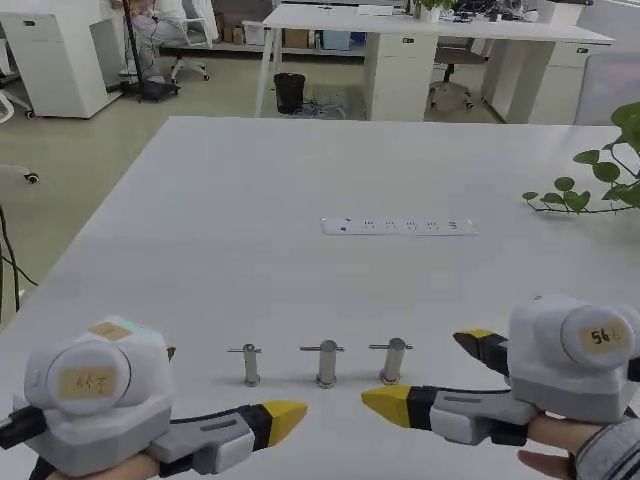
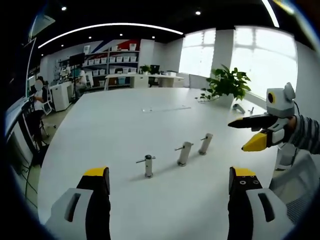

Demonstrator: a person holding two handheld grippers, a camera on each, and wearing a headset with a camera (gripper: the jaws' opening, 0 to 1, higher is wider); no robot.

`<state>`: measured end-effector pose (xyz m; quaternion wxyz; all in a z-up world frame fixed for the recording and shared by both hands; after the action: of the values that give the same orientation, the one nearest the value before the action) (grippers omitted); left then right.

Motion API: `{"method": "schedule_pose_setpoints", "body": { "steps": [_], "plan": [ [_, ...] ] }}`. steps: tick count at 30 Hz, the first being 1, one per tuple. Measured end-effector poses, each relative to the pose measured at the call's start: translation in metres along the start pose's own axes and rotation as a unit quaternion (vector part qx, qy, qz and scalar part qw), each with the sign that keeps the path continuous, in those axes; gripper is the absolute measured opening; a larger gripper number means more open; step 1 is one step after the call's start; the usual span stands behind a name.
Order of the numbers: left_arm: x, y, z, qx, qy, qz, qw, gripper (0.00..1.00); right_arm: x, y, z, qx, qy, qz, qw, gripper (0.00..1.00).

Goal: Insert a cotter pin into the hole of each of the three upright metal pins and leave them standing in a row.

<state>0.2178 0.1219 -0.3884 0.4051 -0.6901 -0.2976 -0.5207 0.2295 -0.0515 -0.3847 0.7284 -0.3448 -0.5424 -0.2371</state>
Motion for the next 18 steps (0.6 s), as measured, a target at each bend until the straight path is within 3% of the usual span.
{"method": "schedule_pose_setpoints", "body": {
  "steps": [8, 18],
  "plan": [
    [-0.0056, -0.0042, 0.0011, 0.008, -0.005, 0.002, 1.0, 0.99, -0.0076, -0.0013, 0.0083, -0.004, 0.011, 0.0, 0.9999, 0.9],
    [-0.0074, -0.005, 0.0021, 0.009, -0.007, 0.007, 0.9999, 0.96, -0.0092, -0.0075, 0.0041, -0.017, 0.026, -0.007, 0.9995, 0.86]
  ]
}}
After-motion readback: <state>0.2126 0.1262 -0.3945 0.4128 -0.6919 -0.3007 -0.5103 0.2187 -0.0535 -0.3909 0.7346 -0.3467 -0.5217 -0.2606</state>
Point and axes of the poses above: the centre of the closed fingertips' face, and the gripper's own axes: y roughly forward along the fingers, z roughly to its left, x roughly out of its top, the point moved 1 cm from there along -y, roughly backward along the fingers, and after that the axes turned 13 degrees about -z, right-handed, at the moved point
